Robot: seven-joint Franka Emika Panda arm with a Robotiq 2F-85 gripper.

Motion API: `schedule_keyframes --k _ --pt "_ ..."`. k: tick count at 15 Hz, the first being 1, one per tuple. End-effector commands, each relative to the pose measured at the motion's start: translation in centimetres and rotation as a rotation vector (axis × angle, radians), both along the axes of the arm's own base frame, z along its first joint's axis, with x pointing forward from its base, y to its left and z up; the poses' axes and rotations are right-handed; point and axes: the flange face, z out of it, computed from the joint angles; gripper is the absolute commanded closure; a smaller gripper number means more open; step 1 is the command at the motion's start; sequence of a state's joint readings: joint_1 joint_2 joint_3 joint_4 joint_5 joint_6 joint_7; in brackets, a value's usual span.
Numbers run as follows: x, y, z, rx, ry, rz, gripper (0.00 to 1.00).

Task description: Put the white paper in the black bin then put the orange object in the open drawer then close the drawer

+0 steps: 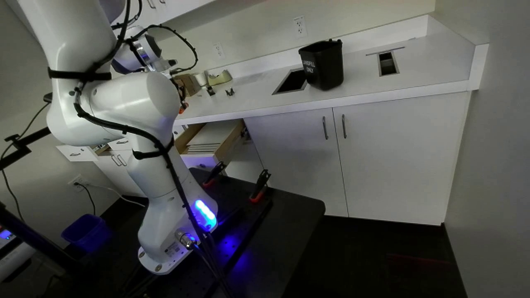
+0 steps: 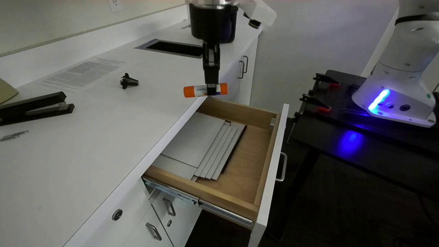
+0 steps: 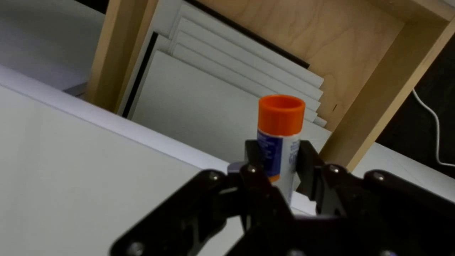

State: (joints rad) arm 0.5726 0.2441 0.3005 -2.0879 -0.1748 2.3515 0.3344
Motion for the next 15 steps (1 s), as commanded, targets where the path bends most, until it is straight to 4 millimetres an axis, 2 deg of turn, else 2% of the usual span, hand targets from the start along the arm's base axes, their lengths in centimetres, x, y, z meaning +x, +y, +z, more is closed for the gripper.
schedule_keyframes --k 1,5,9,15 --pt "-4.0 -2.5 -1.9 0.024 -0.039 -0.056 0.92" --pt "-5.7 -4.5 -5.8 0.064 -0.095 -0.084 0.92" --pt "-5.7 -6.6 -10.1 0.064 -0.085 -0.117 0.92" --pt "-4.8 -6.9 -15.7 0.058 -0.031 -0.105 0.92"
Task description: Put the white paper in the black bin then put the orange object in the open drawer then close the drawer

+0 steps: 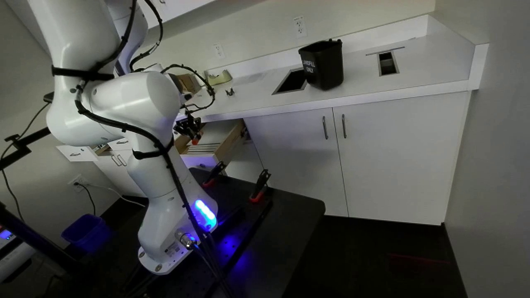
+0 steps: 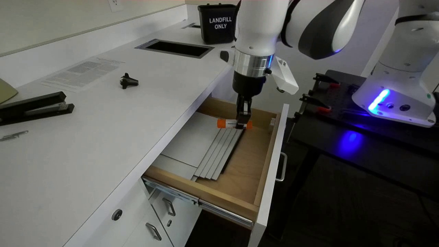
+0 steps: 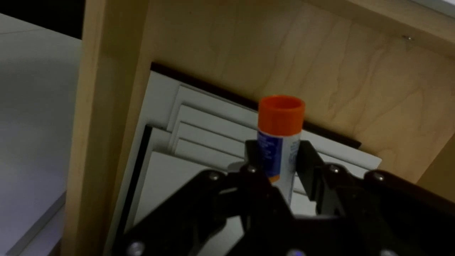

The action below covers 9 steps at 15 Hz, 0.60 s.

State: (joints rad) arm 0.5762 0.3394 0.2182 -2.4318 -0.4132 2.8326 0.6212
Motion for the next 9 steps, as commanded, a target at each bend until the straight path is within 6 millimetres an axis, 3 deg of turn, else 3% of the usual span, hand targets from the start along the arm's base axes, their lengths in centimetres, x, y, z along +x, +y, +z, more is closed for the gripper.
schedule_keyframes --k 1,5,7,9 --pt "0.5 0.5 -2.7 0.018 0.016 -0.005 0.92" --pt "0.6 0.9 -4.6 0.007 0.036 -0.011 0.92" --pt "0.8 1.2 -5.0 -0.002 0.041 -0.021 0.49" --pt "0.6 1.6 -4.8 -0.006 0.04 -0.027 0.37"
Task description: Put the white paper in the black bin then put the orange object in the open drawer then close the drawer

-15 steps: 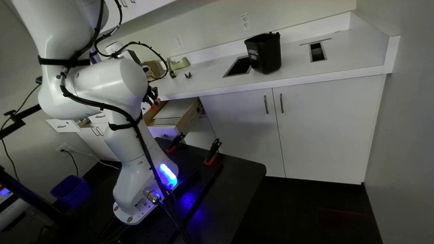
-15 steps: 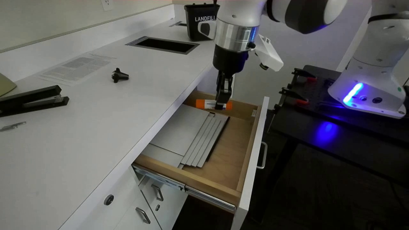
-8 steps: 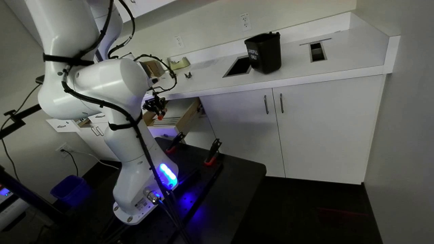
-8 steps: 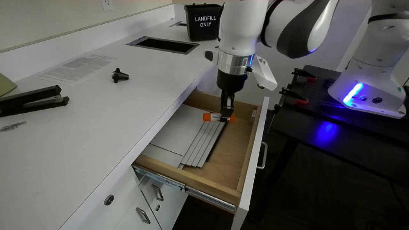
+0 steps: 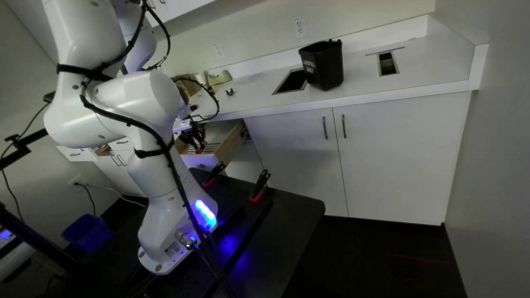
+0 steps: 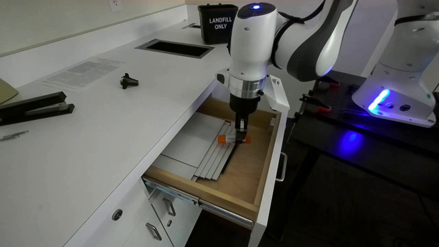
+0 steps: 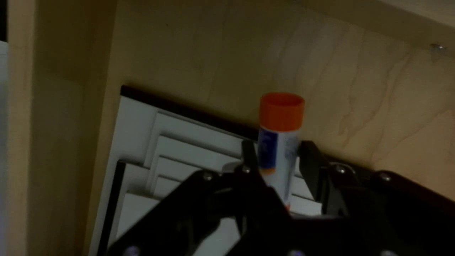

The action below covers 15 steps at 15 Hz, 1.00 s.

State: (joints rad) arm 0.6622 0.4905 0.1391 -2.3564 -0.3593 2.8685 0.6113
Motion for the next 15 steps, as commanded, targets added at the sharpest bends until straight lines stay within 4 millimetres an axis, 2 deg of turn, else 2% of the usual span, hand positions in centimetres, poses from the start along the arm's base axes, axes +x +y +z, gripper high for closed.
schedule_keyframes --k 1,5,9,15 --pt "0.1 0.9 0.6 0.014 -0.016 0.002 0.31" --pt "-0.9 1.1 3.6 0.001 -0.057 0.015 0.01" --pt "-3.4 1.4 8.4 0.001 -0.088 0.05 0.0" --pt "-11.2 2.2 14.3 0.035 0.081 0.131 0.0"
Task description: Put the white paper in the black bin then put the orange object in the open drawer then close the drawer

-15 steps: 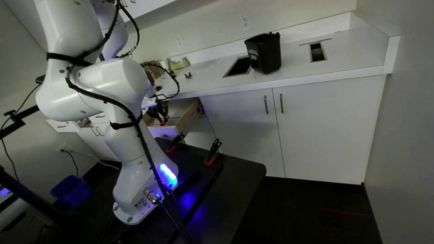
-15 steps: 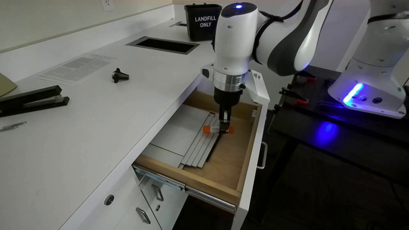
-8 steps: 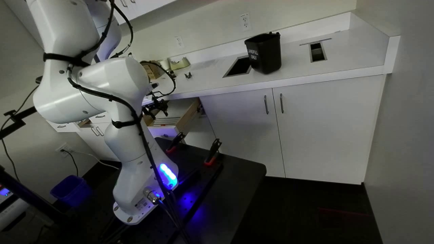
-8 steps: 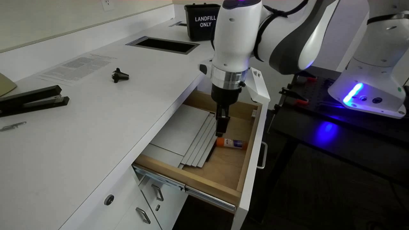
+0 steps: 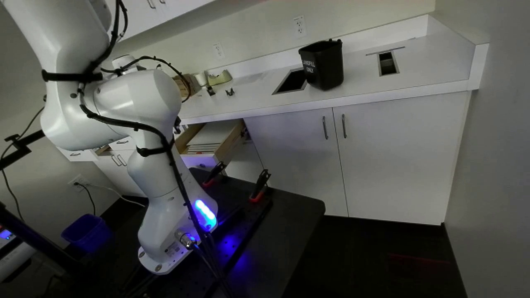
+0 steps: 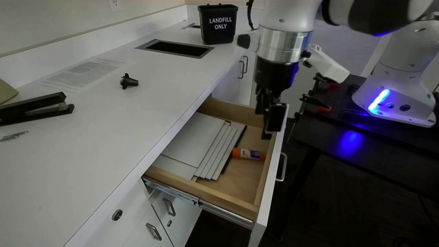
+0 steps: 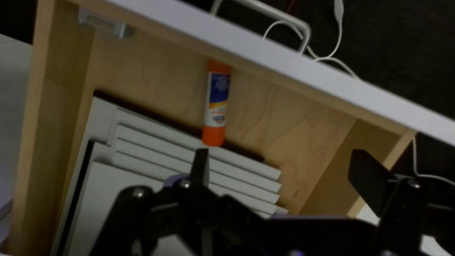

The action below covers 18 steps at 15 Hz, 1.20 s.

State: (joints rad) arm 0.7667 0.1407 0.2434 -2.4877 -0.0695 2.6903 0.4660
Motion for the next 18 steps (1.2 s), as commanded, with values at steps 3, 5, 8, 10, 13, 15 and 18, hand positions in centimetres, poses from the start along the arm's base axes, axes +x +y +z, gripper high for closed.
schedule_keyframes --k 3,5,8,10,13,15,18 --pt "-6.3 -0.9 4.9 -0.041 0.15 0.169 0.0" --pt "-7.3 -1.2 5.2 -0.07 0.243 0.274 0.0" --pt "-7.1 -0.2 4.8 -0.061 0.195 0.22 0.0" --pt "-7.0 -0.2 4.5 -0.063 0.199 0.217 0.0" --pt "-6.9 -0.3 4.4 -0.065 0.202 0.214 0.0" --pt "-8.0 0.9 3.9 -0.162 0.174 0.368 0.0" --pt "-11.0 1.6 2.7 -0.226 0.13 0.527 0.0"
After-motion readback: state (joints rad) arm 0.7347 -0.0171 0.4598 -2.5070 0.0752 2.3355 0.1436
